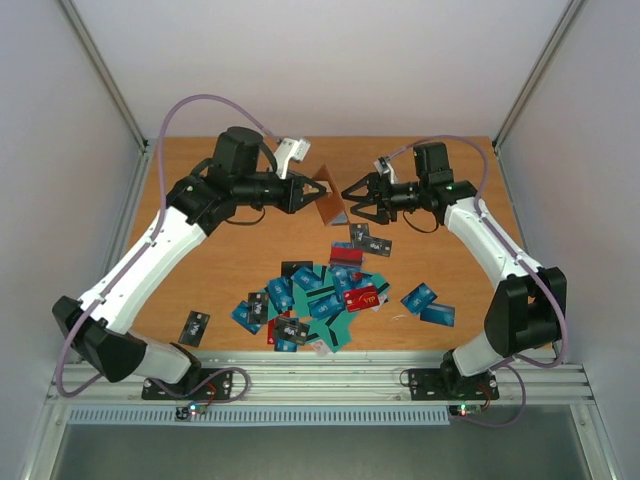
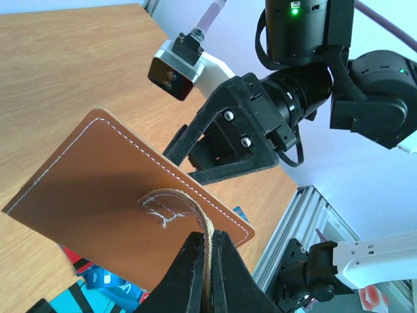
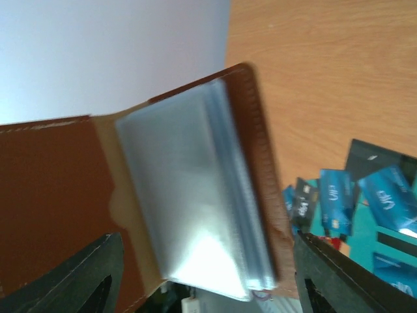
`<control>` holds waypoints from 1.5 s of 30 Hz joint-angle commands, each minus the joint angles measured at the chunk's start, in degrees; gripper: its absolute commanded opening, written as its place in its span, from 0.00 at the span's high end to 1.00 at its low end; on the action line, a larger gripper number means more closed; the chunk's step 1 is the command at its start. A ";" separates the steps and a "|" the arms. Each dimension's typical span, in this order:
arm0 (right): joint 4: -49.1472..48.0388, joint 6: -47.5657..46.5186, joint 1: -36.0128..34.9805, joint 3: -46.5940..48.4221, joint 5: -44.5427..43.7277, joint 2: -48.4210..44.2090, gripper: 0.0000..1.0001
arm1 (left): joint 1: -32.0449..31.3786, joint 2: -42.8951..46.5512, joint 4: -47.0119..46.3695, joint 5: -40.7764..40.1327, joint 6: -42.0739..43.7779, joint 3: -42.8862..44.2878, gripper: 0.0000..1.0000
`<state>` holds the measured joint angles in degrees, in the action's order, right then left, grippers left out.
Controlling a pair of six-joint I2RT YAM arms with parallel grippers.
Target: Put the credit cards into the card holder
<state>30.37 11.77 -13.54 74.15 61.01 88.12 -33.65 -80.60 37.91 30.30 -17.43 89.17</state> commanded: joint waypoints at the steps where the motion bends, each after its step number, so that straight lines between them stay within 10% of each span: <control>1: -11.61 5.16 0.27 -1.15 8.89 0.39 0.29 | 0.84 -1.77 -6.03 4.91 -0.57 3.18 1.00; 11: -7.38 2.52 3.32 -1.23 7.62 2.23 0.10 | 0.96 -3.92 -6.85 6.82 -2.07 7.04 1.00; 20: -13.93 6.55 4.75 -3.36 13.91 0.55 0.22 | 0.98 -4.69 -10.40 9.16 -5.19 7.57 1.00; 30: -55.14 38.40 4.75 -11.39 15.46 0.50 0.58 | 0.96 -4.65 -11.42 8.79 -7.05 7.56 1.00; 38: -102.07 74.00 4.67 -15.84 13.91 8.35 0.63 | 0.87 -3.60 -15.38 9.00 -10.42 5.23 1.00; 45: -80.54 56.60 4.72 -18.09 15.75 1.56 0.50 | 0.89 -2.47 -15.09 8.91 -11.13 5.32 1.00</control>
<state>-59.75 78.11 -8.84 56.69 75.40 95.81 -32.97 -85.03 26.96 38.35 -27.59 94.35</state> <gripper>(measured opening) 0.436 0.036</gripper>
